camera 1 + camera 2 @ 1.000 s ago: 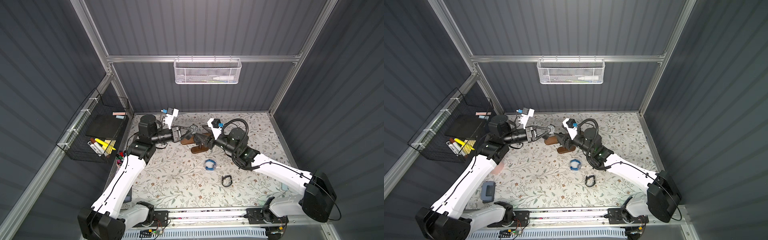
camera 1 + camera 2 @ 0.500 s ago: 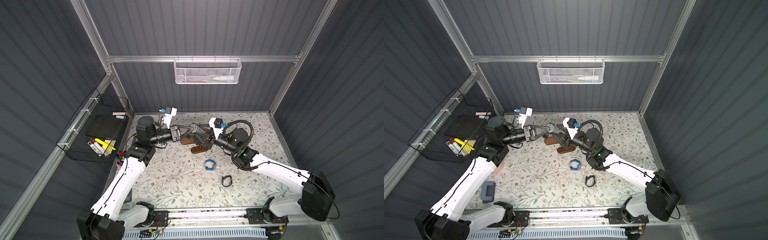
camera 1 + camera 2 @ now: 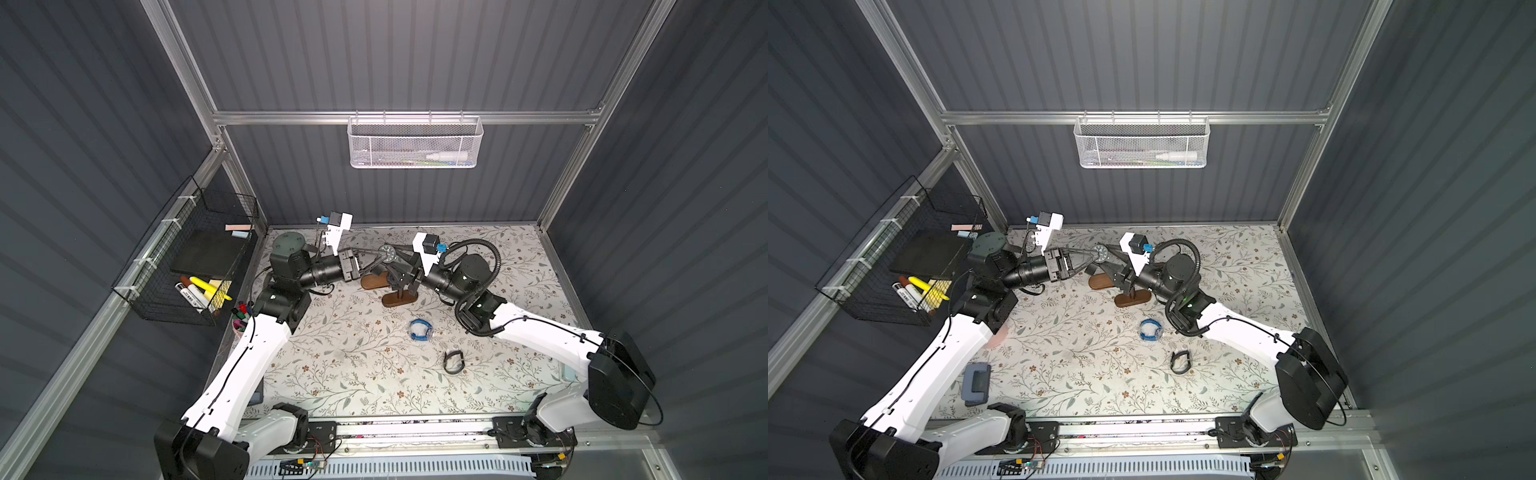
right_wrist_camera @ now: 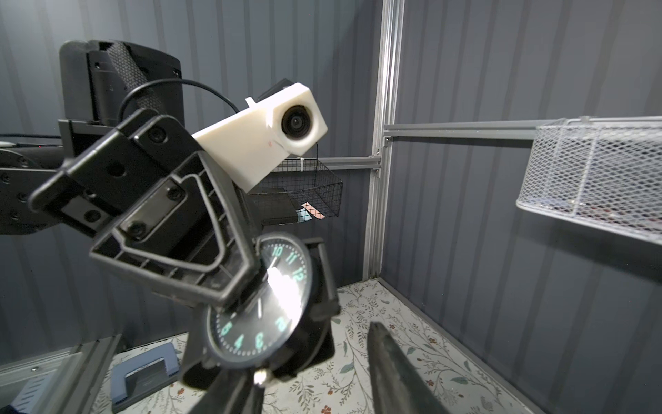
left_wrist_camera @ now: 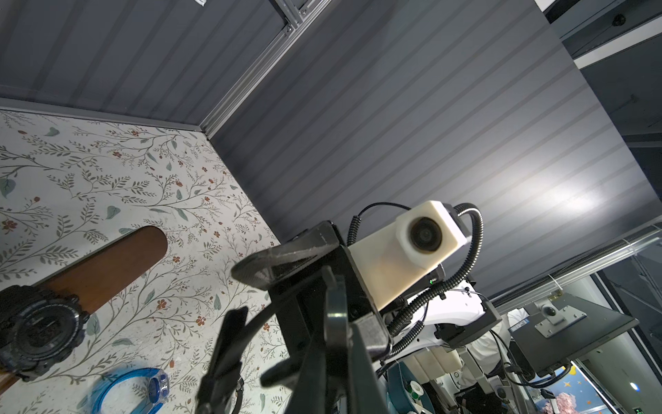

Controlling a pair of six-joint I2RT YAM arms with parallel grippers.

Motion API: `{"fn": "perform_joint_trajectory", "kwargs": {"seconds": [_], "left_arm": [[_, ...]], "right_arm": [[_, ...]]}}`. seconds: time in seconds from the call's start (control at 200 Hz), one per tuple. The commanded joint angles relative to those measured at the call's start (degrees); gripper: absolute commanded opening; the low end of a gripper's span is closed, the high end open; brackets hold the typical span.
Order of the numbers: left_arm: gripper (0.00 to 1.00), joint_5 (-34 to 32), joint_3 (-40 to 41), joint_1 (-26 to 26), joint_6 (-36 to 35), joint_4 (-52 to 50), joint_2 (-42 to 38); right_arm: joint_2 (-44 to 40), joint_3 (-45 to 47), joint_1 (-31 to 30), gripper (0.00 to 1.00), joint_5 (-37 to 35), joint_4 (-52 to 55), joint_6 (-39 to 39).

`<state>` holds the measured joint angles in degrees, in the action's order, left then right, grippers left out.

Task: Place watch on stand
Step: Pick up the watch at the center of the board.

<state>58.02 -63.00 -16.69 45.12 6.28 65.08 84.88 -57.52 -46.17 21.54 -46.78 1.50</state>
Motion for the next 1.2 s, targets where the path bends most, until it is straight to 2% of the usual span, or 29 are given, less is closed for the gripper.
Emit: {"fn": "perform_joint_trajectory", "kwargs": {"seconds": [0.0, 0.1, 0.14, 0.255, 0.305, 0.35, 0.475, 0.51, 0.53, 0.545, 0.595, 0.705, 0.84, 0.905, 0.995, 1.111, 1.196], "left_arm": [[0.0, 1.8, 0.0, 0.4, 1.7, 2.2, -1.4], [0.0, 2.0, -0.2, 0.4, 3.0, 3.8, -1.4], [0.0, 2.0, -0.1, 0.4, 3.7, 4.7, -1.4], [0.0, 1.7, -0.6, 0.6, 3.2, 4.2, -1.3], [0.13, 1.1, -1.8, 0.9, 0.5, 0.9, -1.2], [0.2, 0.4, -3.4, 1.1, -4.3, -4.1, -0.9], [0.52, -4.7, -9.0, 1.3, -17.3, -18.3, 0.5], [0.75, -7.1, -10.3, 1.3, -20.5, -21.2, 1.0], [0.95, -8.4, -11.1, 1.3, -23.0, -23.1, 1.2], [0.99, -9.1, -11.7, 1.3, -25.0, -24.6, 1.5], [1.0, -12.8, -13.1, 1.3, -30.8, -28.2, 2.0], [0.99, -26.9, -13.3, 1.1, -43.8, -30.9, 1.4], [1.0, -38.3, -4.5, -2.0, -52.3, -21.7, -6.3], [0.99, -42.4, -0.2, -3.8, -54.4, -17.2, -10.0], [0.99, -43.2, 0.2, -5.3, -55.7, -18.5, -10.5], [0.89, -46.0, -0.6, -9.1, -56.4, -21.4, -9.0], [0.86, -46.9, 1.0, -10.3, -54.2, -19.5, -9.4]], "right_arm": [[0.6, -2.7, -0.2, 0.31, -2.0, -4.5, 0.9], [1.3, -3.9, -0.1, 0.07, -1.2, -4.4, 0.8], [1.4, -4.2, -0.2, 0.0, -0.6, -4.3, 0.7], [1.1, -4.0, -0.1, 0.0, 0.4, -3.9, 0.3], [0.7, -3.7, -0.1, 0.0, 0.1, -3.1, 0.4], [0.1, -3.6, -0.1, 0.0, -0.7, -1.6, 0.6], [-2.2, -4.5, -0.1, 0.0, -1.5, 7.3, 2.8], [-2.7, -5.0, -0.1, 0.0, -0.5, 10.3, 4.2], [-2.8, -5.5, -0.2, 0.0, -0.6, 12.2, 4.8], [-2.9, -5.9, -0.3, 0.0, -0.7, 13.8, 5.1], [-3.1, -7.5, -0.3, 0.0, -1.0, 19.3, 6.5], [-2.7, -9.5, -0.4, 0.0, -2.6, 27.0, 8.2], [-0.9, -12.7, -0.8, 0.0, -6.2, 35.3, 9.8], [-0.3, -12.8, -1.0, 0.0, -7.2, 36.3, 9.9], [1.2, -13.5, -1.1, 0.0, -8.2, 37.4, 9.5], [3.9, -15.7, -2.4, 0.0, -11.6, 39.8, 10.5], [5.1, -16.5, -3.5, 0.0, -14.1, 40.1, 11.4]]}}
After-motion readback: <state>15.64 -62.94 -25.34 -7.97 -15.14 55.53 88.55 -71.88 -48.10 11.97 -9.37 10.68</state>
